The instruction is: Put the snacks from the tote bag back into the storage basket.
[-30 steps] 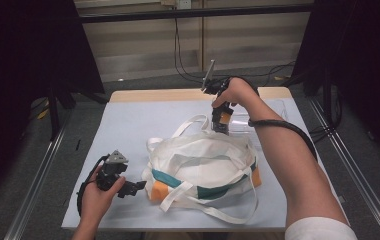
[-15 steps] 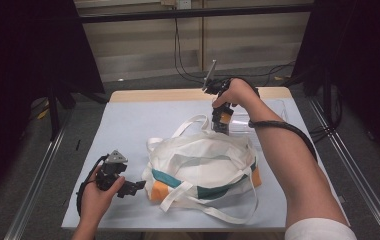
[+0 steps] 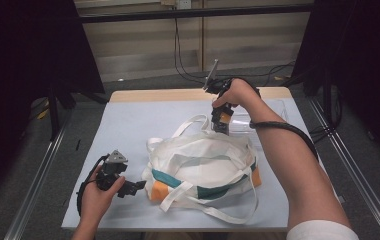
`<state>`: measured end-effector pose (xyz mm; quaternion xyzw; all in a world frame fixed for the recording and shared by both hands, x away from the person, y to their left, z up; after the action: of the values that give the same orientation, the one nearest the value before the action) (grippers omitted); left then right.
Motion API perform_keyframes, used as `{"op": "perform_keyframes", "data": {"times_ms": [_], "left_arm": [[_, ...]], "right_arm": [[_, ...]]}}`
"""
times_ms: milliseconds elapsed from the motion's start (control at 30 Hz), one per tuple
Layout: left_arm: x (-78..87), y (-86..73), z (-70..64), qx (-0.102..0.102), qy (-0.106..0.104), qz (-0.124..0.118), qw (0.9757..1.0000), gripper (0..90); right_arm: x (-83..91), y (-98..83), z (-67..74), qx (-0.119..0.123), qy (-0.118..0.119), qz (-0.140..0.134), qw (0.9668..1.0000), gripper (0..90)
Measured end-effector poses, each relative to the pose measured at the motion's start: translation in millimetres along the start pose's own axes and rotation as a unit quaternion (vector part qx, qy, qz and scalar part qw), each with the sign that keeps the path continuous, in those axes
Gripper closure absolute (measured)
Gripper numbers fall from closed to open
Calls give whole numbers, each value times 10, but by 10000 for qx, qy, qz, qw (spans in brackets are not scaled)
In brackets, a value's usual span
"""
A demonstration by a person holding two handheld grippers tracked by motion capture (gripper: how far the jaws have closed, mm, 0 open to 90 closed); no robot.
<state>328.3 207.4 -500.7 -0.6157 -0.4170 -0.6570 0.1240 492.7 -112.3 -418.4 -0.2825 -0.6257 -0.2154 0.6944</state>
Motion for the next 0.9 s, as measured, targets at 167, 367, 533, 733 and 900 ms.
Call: {"op": "perform_keyframes", "data": {"times_ms": [167, 367, 533, 733, 900], "left_arm": [[2, -1, 1, -9, 11, 4, 10000, 46], [9, -7, -7, -32, -2, 14, 10000, 46], [11, -10, 0, -11, 2, 3, 10000, 46], [10, -15, 5, 0, 9, 8, 10000, 46], [11, -20, 10, 1, 15, 23, 10000, 46]], "right_arm": [[14, -45, 9, -17, 33, 0, 10000, 145], [41, -96, 22, -13, 11, -42, 10000, 132], [59, -148, 51, -60, 48, -62, 10000, 121], [69, -204, 69, -78, 59, -49, 9999, 106], [85, -244, 81, -138, 98, -91, 9998, 96]]}}
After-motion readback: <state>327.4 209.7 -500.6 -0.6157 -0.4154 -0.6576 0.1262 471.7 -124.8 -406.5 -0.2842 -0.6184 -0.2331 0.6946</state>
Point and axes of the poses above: each handheld gripper's, and its own axes: x roughly backward along the jaws, y roughly out of its top, z roughly to its left, the point moved 7 cm from there along -x, roughly forward along the jaws, and after that the axes turned 15 degrees about z, right-handed, at the moved point
